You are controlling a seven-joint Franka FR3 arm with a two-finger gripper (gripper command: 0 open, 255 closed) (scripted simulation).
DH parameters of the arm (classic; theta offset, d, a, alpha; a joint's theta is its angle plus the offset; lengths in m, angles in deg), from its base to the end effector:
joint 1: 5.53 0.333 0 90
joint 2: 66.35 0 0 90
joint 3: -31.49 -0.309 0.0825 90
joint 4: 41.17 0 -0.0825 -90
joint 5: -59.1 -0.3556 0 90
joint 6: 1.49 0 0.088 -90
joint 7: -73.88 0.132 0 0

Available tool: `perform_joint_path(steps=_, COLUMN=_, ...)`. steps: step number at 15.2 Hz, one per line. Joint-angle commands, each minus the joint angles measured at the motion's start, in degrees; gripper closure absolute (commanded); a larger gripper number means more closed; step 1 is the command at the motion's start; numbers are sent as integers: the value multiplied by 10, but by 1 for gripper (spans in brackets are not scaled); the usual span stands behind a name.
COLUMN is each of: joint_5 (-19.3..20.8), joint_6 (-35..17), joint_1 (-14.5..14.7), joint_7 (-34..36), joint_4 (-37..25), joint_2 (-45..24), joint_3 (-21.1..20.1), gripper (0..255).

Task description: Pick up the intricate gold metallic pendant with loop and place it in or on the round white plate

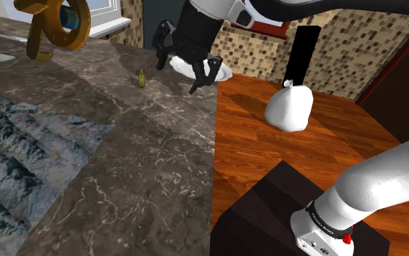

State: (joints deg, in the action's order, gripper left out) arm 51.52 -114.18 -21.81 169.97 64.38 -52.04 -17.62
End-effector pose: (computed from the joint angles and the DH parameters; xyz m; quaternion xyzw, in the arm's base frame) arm 0.4051 0.3236 0.5885 -0.8365 0.5276 -0.0896 0.1178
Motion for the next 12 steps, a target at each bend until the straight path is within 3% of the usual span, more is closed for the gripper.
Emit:
perform_joint_path(steps=1, joint_5=53, joint_6=0, joint_1=-22, joint_7=81, joint_4=-51, joint_2=-60, joint_3=-48, gripper=0)
perform_joint_path(steps=3, joint_5=135, joint_6=9, joint_1=-29, joint_7=170, joint_4=-109, joint_2=-139, joint_3=-96, gripper=0)
perform_joint_path(steps=5, joint_5=221, joint_6=29, joint_1=-2, joint_7=250, joint_4=-167, joint_2=-218, joint_3=-115, gripper=0)
perform_joint_path(steps=12, joint_5=243, joint_6=-15, joint_1=17, joint_7=264, joint_4=-135, joint_2=-240, joint_3=-96, gripper=0)
